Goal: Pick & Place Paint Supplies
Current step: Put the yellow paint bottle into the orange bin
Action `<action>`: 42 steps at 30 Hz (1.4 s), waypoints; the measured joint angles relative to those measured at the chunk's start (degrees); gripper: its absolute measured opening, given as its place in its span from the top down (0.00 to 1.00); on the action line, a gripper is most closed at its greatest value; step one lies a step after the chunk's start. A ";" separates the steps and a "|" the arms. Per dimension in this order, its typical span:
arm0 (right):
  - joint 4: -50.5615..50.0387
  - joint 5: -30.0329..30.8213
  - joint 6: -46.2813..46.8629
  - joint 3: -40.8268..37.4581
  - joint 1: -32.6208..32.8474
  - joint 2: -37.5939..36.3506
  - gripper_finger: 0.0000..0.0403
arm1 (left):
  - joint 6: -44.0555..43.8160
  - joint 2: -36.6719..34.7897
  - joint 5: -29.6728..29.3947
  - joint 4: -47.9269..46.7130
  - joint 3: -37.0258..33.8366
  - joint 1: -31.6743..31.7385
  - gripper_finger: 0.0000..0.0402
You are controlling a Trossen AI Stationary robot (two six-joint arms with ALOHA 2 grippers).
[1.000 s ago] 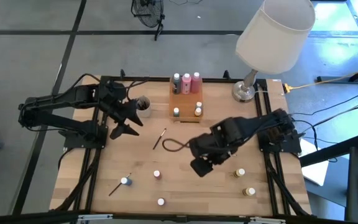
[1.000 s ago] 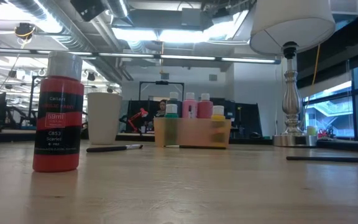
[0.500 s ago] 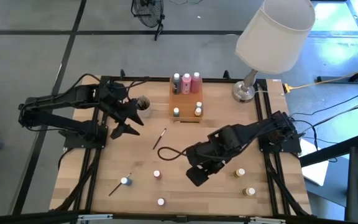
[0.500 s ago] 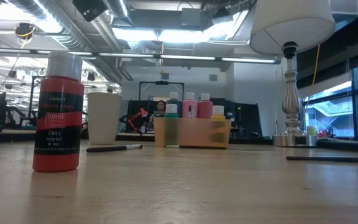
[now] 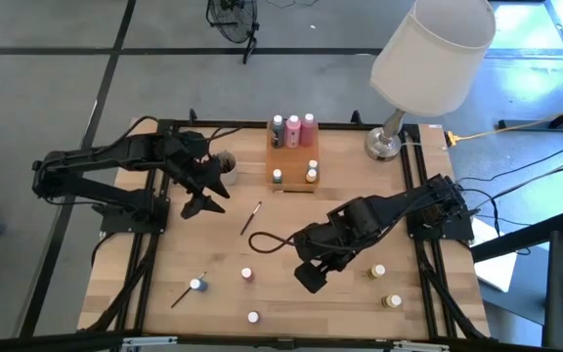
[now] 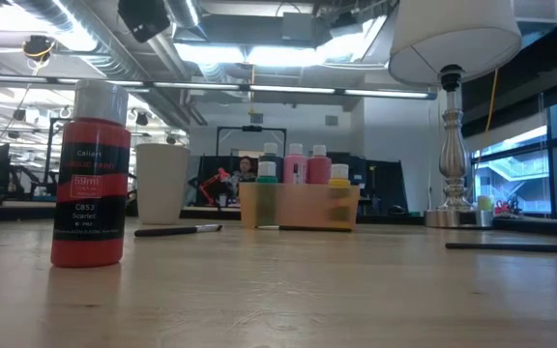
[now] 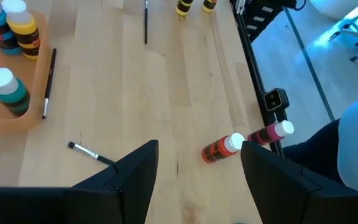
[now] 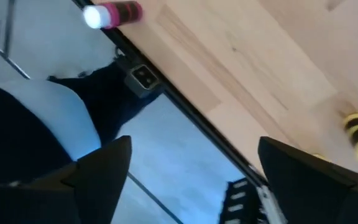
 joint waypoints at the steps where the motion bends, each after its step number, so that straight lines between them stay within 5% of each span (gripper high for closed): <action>1: -1.05 0.02 -0.58 0.00 -0.07 -0.39 0.11 | -0.07 0.09 0.00 -0.06 0.00 0.00 0.44; 6: -10.87 3.29 2.40 -0.04 0.96 -2.41 0.09 | 1.68 0.21 0.00 -0.14 0.00 0.00 0.44; 13: -9.98 7.73 7.53 -6.11 5.34 -7.06 0.09 | 3.51 0.84 -0.04 2.53 -0.06 0.00 0.44; 21: -9.80 8.93 28.56 -21.65 10.75 -14.30 0.09 | 2.23 3.03 0.04 4.25 -0.03 -0.35 0.44; 26: -8.72 9.57 40.14 -24.08 13.38 -15.50 0.09 | 1.42 3.75 0.20 4.27 -0.02 -0.42 0.44; 42: -2.71 13.36 27.75 -24.09 12.81 -14.93 0.09 | 1.83 4.60 -0.01 7.91 -0.02 1.60 0.44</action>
